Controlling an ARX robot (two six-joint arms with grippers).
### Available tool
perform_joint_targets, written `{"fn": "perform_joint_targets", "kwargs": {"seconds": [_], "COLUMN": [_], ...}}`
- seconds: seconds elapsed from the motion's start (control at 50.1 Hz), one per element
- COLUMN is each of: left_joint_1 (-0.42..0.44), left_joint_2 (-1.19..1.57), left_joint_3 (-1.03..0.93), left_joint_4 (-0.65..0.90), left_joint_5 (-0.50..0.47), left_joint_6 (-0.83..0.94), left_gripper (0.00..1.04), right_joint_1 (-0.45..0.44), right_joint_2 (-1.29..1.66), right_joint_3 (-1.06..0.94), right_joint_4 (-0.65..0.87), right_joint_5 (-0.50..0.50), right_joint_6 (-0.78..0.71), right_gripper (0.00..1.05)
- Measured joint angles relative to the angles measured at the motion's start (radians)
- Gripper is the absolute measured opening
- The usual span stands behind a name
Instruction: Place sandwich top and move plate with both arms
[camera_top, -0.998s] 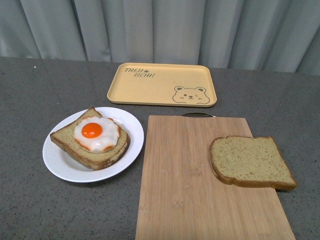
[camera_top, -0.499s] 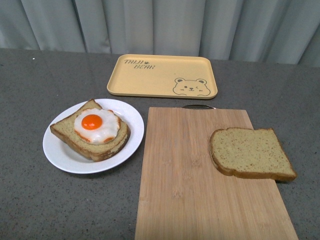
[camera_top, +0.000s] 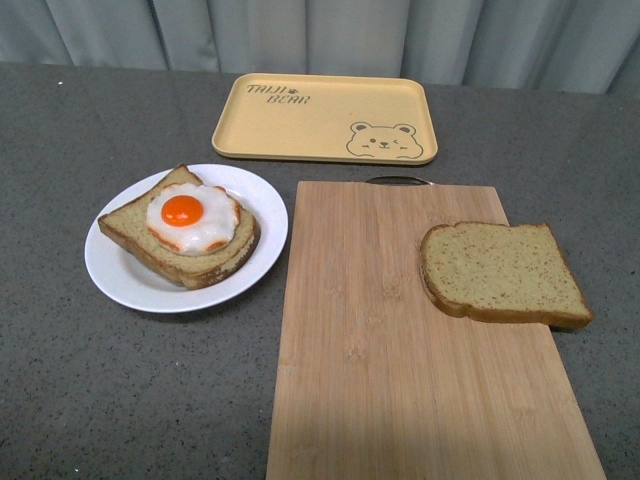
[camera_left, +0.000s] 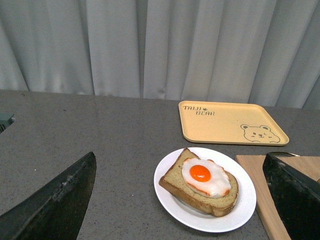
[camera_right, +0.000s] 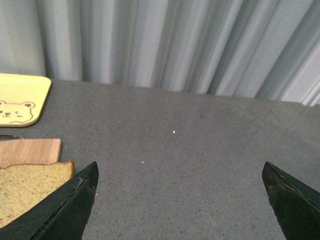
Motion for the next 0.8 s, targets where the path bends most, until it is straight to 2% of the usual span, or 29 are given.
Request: {"fn": "perform_joint_targets", "kwargs": {"seconds": [0.1, 0.18, 0.319, 0.499, 0.599, 0.798], "left_joint_1": [0.0, 0.0, 0.0, 0.0, 0.0, 0.0], "left_joint_2": [0.0, 0.0, 0.0, 0.0, 0.0, 0.0], "left_joint_3": [0.0, 0.0, 0.0, 0.0, 0.0, 0.0], "left_joint_4": [0.0, 0.0, 0.0, 0.0, 0.0, 0.0], "left_joint_5": [0.001, 0.0, 0.0, 0.0, 0.0, 0.0], "left_joint_6": [0.0, 0.0, 0.0, 0.0, 0.0, 0.0], "left_gripper": [0.98, 0.98, 0.98, 0.98, 0.98, 0.98], "right_joint_1": [-0.087, -0.174, -0.251, -0.273, -0.264, -0.226], "right_joint_2": [0.241, 0.552, 0.994, 1.295, 1.405, 1.54], "right_joint_3": [0.053, 0.147, 0.324, 0.502, 0.566, 0.674], "right_joint_4": [0.126, 0.242, 0.218, 0.121, 0.082, 0.017], "right_joint_5": [-0.12, -0.268, -0.52, -0.735, -0.797, -0.803], "right_joint_6": [0.039, 0.092, 0.181, 0.257, 0.264, 0.258], "right_gripper": [0.95, 0.95, 0.95, 0.95, 0.95, 0.95]}}
